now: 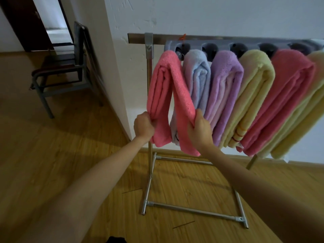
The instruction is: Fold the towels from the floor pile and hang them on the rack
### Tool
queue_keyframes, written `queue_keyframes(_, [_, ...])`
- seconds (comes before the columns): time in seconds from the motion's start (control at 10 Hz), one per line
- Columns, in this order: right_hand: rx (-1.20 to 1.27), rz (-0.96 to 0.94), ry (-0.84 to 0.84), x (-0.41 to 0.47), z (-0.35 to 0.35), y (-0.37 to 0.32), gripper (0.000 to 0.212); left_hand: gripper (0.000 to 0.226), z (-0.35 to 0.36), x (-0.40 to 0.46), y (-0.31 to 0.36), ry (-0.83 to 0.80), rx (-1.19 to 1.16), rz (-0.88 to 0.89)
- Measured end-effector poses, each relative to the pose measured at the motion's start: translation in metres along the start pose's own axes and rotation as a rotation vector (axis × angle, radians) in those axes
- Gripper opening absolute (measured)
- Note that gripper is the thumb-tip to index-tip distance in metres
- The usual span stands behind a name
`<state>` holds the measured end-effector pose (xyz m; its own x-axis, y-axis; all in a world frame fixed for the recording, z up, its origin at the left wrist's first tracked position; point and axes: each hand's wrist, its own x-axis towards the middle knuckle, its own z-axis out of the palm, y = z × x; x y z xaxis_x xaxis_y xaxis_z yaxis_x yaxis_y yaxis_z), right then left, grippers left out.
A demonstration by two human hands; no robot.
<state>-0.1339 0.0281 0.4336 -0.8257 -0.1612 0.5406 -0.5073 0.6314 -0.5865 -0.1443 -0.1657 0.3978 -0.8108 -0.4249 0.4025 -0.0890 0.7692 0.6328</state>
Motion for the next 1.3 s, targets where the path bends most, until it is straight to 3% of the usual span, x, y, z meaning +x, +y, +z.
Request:
queue_keyframes(0.2, [0.19,0.036,-0.081,-0.001,0.037,-0.028,0.032,0.015,-0.036,0.012,-0.008,0.057,0.221,0.053])
queue_keyframes(0.3, [0.206,0.109,-0.134,0.011,0.054,-0.034,0.027,0.012,-0.05,0.016,-0.009,0.067,0.298,0.091])
queue_keyframes(0.4, [0.139,0.21,-0.126,0.023,0.064,-0.029,0.015,0.01,-0.055,0.019,-0.009,0.069,0.303,0.123])
queue_keyframes(0.5, [-0.019,0.292,-0.102,0.029,0.065,-0.022,0.019,0.011,-0.05,0.021,-0.01,0.082,0.287,0.136])
queue_keyframes(0.7, [-0.098,0.196,-0.202,0.031,0.066,-0.016,0.021,0.015,-0.022,0.012,-0.003,0.07,0.299,0.144])
queue_keyframes(0.8, [-0.102,0.142,-0.244,0.03,0.066,-0.01,0.021,0.012,-0.004,0.002,-0.003,0.028,0.189,0.14])
queue_keyframes(1.0, [-0.06,0.177,-0.475,0.023,0.056,-0.003,0.036,0.023,0.015,-0.025,-0.01,-0.228,-0.074,0.065])
queue_keyframes(1.1, [-0.081,0.203,-0.599,0.012,0.043,-0.003,0.036,0.029,0.011,-0.042,-0.012,-0.391,-0.039,0.013])
queue_keyframes(1.2, [-0.134,0.204,-0.681,-0.007,0.03,0.005,0.032,0.055,0.004,-0.064,-0.017,-0.55,0.02,-0.08])
queue_keyframes(1.3, [-0.197,0.17,-0.736,-0.031,0.012,0.018,0.042,0.066,-0.005,-0.086,-0.015,-0.598,0.073,-0.134])
